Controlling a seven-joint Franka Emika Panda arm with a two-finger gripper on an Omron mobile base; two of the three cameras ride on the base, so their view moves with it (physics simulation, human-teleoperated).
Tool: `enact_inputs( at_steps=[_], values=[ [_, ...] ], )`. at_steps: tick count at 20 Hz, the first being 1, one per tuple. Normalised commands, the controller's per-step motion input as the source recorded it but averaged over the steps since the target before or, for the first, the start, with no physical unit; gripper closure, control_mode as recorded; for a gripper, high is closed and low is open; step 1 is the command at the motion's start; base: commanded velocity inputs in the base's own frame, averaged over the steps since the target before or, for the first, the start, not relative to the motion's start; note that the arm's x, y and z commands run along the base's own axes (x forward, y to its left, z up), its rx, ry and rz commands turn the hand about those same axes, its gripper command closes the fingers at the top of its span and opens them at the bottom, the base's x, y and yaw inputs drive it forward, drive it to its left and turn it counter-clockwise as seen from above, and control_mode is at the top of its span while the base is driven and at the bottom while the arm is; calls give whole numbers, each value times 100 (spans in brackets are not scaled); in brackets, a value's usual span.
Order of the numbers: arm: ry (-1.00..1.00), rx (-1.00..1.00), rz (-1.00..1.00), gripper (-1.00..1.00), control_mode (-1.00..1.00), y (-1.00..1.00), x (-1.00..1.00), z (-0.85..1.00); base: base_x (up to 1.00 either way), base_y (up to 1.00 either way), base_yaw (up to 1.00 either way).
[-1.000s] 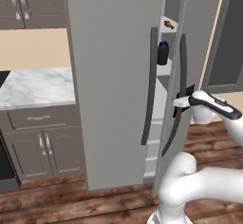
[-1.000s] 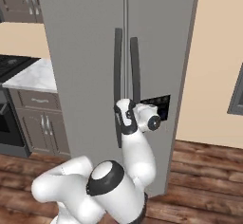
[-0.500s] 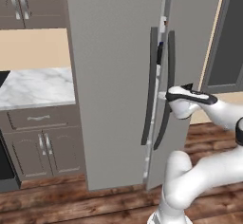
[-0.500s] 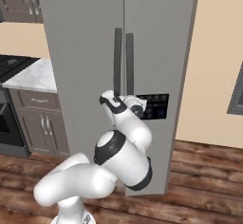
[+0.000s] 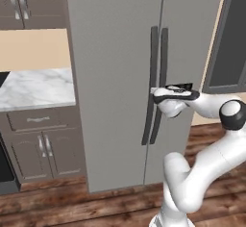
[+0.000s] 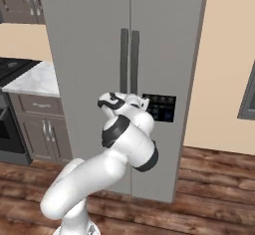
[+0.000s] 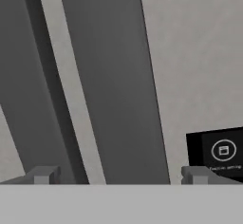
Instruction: There's a chicken drumstick in the fridge that needs to be moved to the freezer for freezing. Pick up the chicken drumstick from the fridge, place it on any shelf in the freezer, and close the fridge and freezer doors when done.
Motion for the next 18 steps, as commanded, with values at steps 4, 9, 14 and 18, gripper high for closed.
enact_inputs(
  at_steps=[4,9,14,18],
  values=[
    [0,0,-9,-100,-100,12,80,0,0,0,0],
    [0,0,-7,-100,-100,0,87,0,0,0,0],
    [7,6,1,-100,-100,-3,81,9,0,0,0],
    [5,19,15,-100,-100,-18,88,7,0,0,0]
  ],
)
